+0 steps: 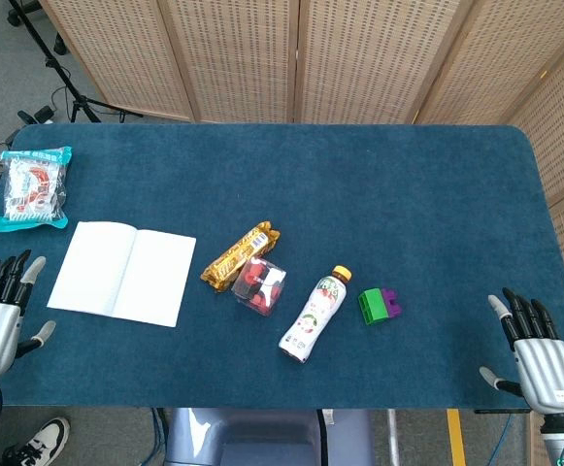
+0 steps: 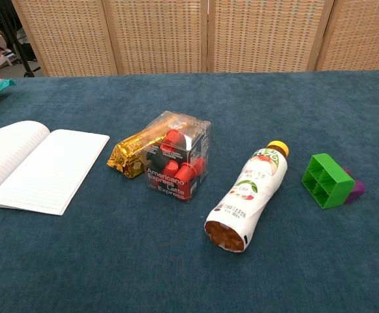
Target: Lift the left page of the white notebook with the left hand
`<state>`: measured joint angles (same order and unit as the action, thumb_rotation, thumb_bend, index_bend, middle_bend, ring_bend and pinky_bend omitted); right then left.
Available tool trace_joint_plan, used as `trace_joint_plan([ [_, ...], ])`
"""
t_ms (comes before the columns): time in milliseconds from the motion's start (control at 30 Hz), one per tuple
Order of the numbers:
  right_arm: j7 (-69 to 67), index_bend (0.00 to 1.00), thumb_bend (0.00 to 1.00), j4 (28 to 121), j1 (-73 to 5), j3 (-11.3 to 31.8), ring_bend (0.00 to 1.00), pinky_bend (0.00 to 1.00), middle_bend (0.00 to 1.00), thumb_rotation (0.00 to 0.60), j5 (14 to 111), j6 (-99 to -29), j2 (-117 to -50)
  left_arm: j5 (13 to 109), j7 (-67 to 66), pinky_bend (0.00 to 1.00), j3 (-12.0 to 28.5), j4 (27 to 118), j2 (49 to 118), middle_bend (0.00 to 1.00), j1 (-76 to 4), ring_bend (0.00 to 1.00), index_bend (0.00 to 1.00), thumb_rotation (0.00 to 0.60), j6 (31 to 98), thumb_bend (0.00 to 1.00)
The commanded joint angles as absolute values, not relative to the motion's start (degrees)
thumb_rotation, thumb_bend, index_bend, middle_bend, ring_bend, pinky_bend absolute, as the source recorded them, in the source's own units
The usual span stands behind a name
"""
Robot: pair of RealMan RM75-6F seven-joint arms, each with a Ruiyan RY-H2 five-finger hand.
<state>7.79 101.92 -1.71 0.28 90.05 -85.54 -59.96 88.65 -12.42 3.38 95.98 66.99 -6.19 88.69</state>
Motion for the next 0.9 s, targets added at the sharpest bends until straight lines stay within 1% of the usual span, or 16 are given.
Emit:
trace_joint_plan([
  [33,7.8,0.0,0.0,101.9,-1.7,0.3,0.0,0.0,0.0,0.6,90.0,-85.5,-59.9,88.6,-12.4,0.0,3.4,96.0,66.9,0.0,-6.2,0.0,0.0,0.6,88.6,0.2],
  [900,7.8,0.0,0.0,102.2,-1.5,0.5,0.0,0.0,0.0,0.6,89.9,-86.1,-59.8,88.4,-12.4,0.0,3.1,95.5,67.0,0.0,-6.8,0.0,0.0,0.6,87.0,0.2],
])
